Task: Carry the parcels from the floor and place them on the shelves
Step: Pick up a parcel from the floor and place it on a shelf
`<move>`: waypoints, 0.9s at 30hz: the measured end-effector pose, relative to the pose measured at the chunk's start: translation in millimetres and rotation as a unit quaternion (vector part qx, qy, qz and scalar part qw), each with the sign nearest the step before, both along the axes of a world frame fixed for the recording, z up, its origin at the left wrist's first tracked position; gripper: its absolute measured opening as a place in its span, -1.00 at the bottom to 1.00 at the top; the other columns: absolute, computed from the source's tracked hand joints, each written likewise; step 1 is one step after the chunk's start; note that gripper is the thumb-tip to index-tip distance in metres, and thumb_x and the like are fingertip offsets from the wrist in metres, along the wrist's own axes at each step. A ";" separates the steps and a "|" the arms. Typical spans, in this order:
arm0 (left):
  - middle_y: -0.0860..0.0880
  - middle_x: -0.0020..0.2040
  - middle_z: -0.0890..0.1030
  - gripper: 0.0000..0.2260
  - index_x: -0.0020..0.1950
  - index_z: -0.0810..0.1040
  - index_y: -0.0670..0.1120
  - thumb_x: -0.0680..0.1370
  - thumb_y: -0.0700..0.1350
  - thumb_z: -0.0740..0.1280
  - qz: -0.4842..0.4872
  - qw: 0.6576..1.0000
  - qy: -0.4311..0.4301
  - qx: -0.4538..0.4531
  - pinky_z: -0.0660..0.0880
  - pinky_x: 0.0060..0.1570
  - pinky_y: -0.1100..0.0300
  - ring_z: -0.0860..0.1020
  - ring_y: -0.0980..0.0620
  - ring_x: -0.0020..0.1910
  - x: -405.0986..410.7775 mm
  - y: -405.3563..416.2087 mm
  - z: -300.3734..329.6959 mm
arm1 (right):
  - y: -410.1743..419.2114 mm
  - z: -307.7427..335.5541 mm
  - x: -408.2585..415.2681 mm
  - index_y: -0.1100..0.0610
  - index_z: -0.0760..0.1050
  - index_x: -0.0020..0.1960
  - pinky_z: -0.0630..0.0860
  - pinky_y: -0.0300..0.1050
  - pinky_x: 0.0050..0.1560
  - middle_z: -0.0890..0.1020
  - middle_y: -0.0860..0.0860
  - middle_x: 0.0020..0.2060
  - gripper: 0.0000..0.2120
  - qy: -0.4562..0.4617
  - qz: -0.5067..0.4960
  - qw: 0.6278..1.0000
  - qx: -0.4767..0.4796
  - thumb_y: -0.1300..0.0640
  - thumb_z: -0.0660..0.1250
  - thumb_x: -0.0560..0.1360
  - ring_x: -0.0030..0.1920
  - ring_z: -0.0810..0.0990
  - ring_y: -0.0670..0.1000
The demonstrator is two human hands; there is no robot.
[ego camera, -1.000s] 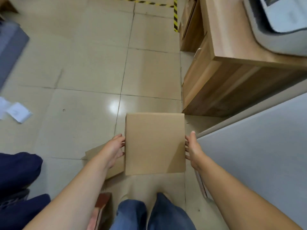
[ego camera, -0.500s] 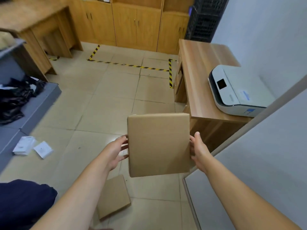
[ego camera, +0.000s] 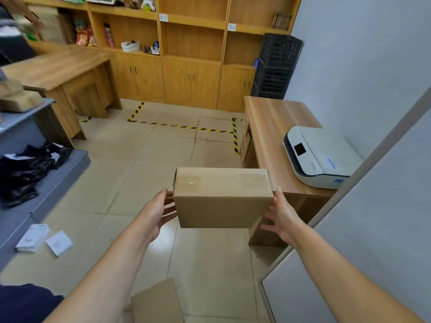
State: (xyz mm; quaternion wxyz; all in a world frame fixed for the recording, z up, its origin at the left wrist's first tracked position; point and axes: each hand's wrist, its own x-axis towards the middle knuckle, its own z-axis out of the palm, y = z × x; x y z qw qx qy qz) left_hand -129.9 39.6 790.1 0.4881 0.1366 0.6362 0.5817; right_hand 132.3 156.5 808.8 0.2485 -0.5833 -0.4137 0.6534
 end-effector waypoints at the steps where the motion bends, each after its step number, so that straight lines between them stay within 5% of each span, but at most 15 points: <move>1: -0.09 -0.01 0.58 -0.69 -0.09 0.50 -0.09 0.62 0.02 0.04 -0.004 1.000 0.004 0.002 0.48 0.05 0.05 0.56 -0.10 0.01 -3.2 -0.2 2.4 | -1.7 3.9 -1.8 0.10 0.22 0.44 0.32 0.26 0.32 0.35 0.13 0.42 -0.38 0.002 0.000 1.000 0.004 -0.27 -0.05 0.54 0.41 0.32 0.19; 8: -0.10 -0.08 0.58 -0.64 -0.14 0.53 -0.12 0.57 0.13 0.14 -0.031 0.999 -0.001 0.021 0.49 0.12 0.03 0.58 -0.11 -0.06 -24.9 -3.3 14.7 | -9.1 22.7 -18.4 0.09 0.21 0.43 0.39 0.23 0.25 0.40 0.15 0.36 -0.42 -0.021 -0.013 0.999 0.029 -0.24 -0.02 0.55 0.35 0.38 0.22; 14: 0.00 -0.03 0.59 -0.53 0.12 0.57 -0.07 0.51 0.25 0.15 -0.067 0.996 0.007 0.057 0.50 -0.06 0.12 0.57 -0.01 -0.10 -34.9 -8.4 19.0 | -7.0 22.2 -29.0 0.05 0.32 0.12 0.38 0.24 0.30 0.54 0.06 -0.07 -0.53 -0.001 0.013 1.000 0.016 -0.30 -0.07 0.52 0.07 0.49 0.13; 21: 0.08 -0.22 0.47 -0.79 -0.17 0.54 0.05 0.52 0.09 0.18 -0.072 0.995 0.018 0.062 0.35 -0.28 0.13 0.42 0.04 -0.27 -43.9 -17.1 22.2 | -9.5 13.0 -41.5 0.04 0.34 0.15 0.49 0.21 0.19 0.54 0.17 0.08 -0.47 -0.009 0.038 0.999 -0.014 -0.35 -0.06 0.49 0.12 0.53 0.18; 25: 0.18 -0.39 0.51 -0.64 0.11 0.55 0.14 0.42 -0.14 0.12 -0.119 0.989 0.036 0.084 0.29 -0.35 0.18 0.37 0.11 -0.29 -52.0 -22.1 20.9 | -10.9 4.1 -45.9 0.04 0.35 0.25 0.52 0.18 0.09 0.53 0.18 0.20 -0.41 -0.019 0.058 0.997 -0.039 -0.36 -0.04 0.47 0.20 0.52 0.23; 27: 0.18 -0.25 0.57 -0.49 0.24 0.49 0.15 0.33 -0.16 0.11 -0.127 0.987 0.050 0.089 0.30 -0.33 0.17 0.41 0.12 -0.24 -56.5 -22.6 17.4 | -10.5 1.5 -45.6 0.01 0.34 0.23 0.51 0.18 0.08 0.53 0.16 0.19 -0.46 -0.013 0.069 0.997 -0.039 -0.34 -0.03 0.48 0.23 0.49 0.23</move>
